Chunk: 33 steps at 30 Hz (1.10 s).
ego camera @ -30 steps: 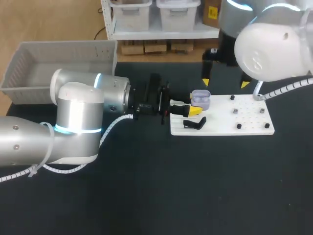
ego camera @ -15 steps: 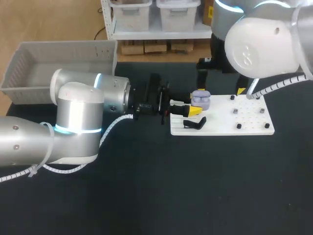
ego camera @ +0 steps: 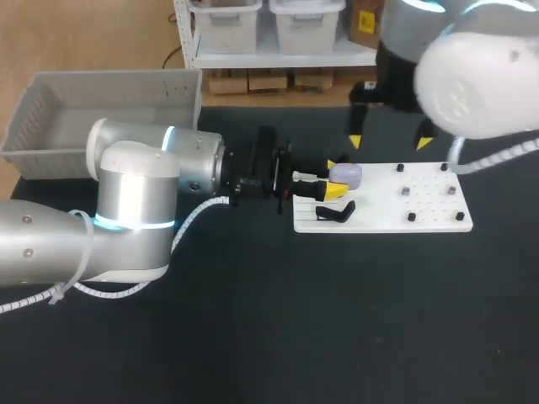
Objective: Pick up each earbud case from the left stands, insert the matching earbuds, close the lid, and place the case in the box.
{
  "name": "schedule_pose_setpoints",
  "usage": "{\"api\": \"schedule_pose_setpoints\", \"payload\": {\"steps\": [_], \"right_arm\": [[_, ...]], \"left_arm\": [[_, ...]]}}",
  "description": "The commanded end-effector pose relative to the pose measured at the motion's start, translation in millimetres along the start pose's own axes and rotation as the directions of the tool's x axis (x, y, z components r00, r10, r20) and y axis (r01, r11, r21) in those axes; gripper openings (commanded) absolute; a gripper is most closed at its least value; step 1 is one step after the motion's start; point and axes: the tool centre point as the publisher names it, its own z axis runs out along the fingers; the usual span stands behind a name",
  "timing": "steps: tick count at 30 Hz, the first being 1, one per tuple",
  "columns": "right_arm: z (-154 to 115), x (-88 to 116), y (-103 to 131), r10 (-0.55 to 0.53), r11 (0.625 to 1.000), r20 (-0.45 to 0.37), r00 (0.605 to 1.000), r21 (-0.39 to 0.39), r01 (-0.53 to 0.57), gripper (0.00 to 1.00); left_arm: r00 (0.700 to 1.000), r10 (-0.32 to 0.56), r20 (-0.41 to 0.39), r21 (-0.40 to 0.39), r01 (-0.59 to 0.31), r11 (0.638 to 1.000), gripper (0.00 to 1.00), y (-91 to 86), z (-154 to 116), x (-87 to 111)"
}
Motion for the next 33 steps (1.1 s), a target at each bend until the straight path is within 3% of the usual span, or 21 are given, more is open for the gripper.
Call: {"api": "schedule_pose_setpoints", "payload": {"steps": [1, 8, 18, 22, 25, 33], "right_arm": [[-36.4, 41.6, -34.3, -0.062, 0.993, 0.210, 0.976, -0.089, 0.082, 1.00], [-65.9, 63.2, -59.6, -0.113, 0.962, 0.264, 0.958, -0.211, 0.172, 1.00], [-65.9, 63.2, -59.6, -0.113, 0.962, 0.264, 0.958, -0.211, 0.172, 1.00], [-65.9, 63.2, -59.6, -0.113, 0.962, 0.264, 0.958, -0.211, 0.172, 1.00], [-65.9, 63.2, -59.6, -0.113, 0.962, 0.264, 0.958, -0.211, 0.172, 1.00], [-65.9, 63.2, -59.6, -0.113, 0.962, 0.264, 0.958, -0.211, 0.172, 1.00]], "left_arm": [[1.000, -0.016, 0.005, -0.023, 0.016, 1.000, 0.00, -2.1, -6.7, -6.6], [0.996, -0.080, 0.045, -0.134, 0.085, 0.987, 0.00, -6.4, -43.2, -26.9], [0.997, -0.004, 0.072, -0.342, 0.028, 0.939, 0.00, -3.2, -116.1, -80.4], [0.999, 0.052, 0.005, -0.453, -0.044, 0.890, 0.00, 8.3, -166.1, -99.6], [0.998, 0.058, -0.037, -0.545, -0.069, 0.836, 0.00, 22.8, -205.6, -101.2], [0.984, 0.028, -0.173, -0.701, -0.143, 0.699, 0.00, 75.4, -296.4, -77.2]]}}
